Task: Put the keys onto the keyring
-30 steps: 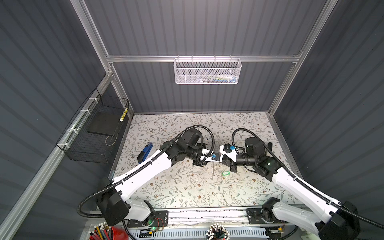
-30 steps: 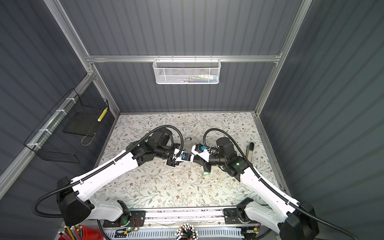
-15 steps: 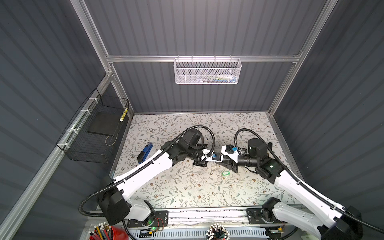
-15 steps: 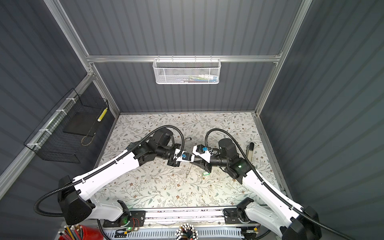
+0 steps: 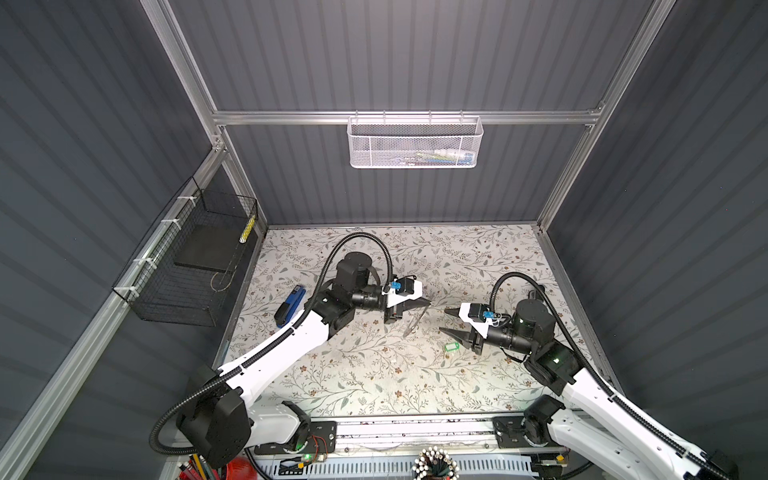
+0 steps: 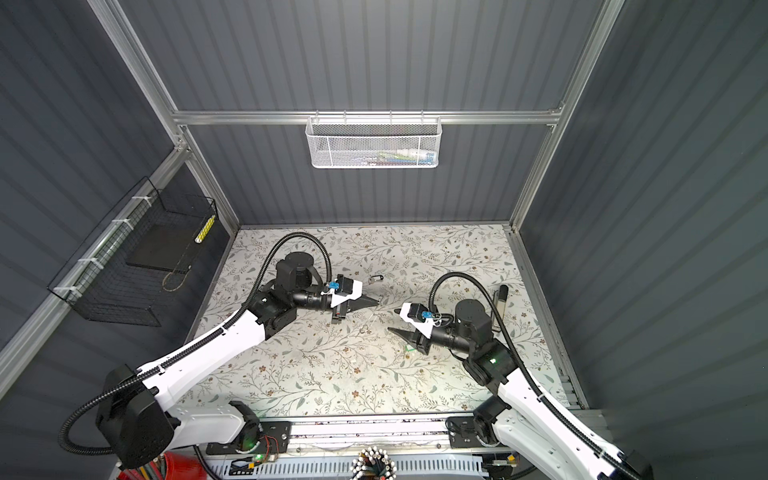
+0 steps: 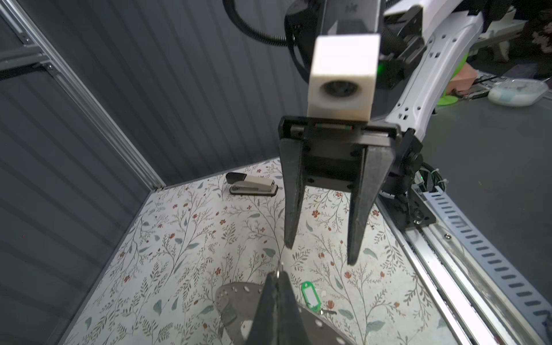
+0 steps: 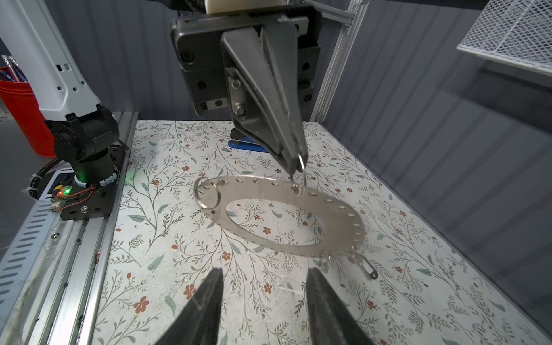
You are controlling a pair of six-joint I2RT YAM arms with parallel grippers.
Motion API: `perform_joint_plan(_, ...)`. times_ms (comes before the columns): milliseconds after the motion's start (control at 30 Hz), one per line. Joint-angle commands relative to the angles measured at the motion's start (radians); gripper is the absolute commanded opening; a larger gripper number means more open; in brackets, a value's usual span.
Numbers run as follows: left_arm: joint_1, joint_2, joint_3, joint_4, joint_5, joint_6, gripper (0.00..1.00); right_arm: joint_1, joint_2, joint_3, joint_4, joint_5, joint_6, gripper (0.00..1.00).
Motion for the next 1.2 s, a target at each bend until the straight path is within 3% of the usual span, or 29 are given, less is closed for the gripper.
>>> perform_joint_plan(0,0.0,-0.019,-0.022,0.153,0.096,-0.106,0.0,0.0,0.008,-0.013,0.067,-0.032,0.035,0.46)
perform_joint_plan(200,-0.001,-0.034,-0.078,0.303,0.142,-0.13,0.0,0.0,-0.011,-0.032,0.139,-0.059,0.058,0.42)
perform_joint_plan(467,-0.002,-0.044,-0.076,0.263,0.169,0.043,0.0,0.001,-0.033,-0.065,0.205,-0.105,0.056,0.41)
perform_joint_plan(800,-0.003,-0.06,-0.056,0.145,0.154,0.224,0.0,0.002,-0.033,-0.084,0.203,-0.022,0.048,0.41)
perform_joint_plan(967,-0.003,-0.056,-0.061,0.131,0.107,0.2,0.0,0.001,-0.047,-0.085,0.184,0.081,0.16,0.46)
perform_joint_plan(1167,0.002,-0.064,-0.146,0.229,-0.01,0.122,0.0,-0.003,-0.057,-0.024,-0.017,0.159,0.18,0.49)
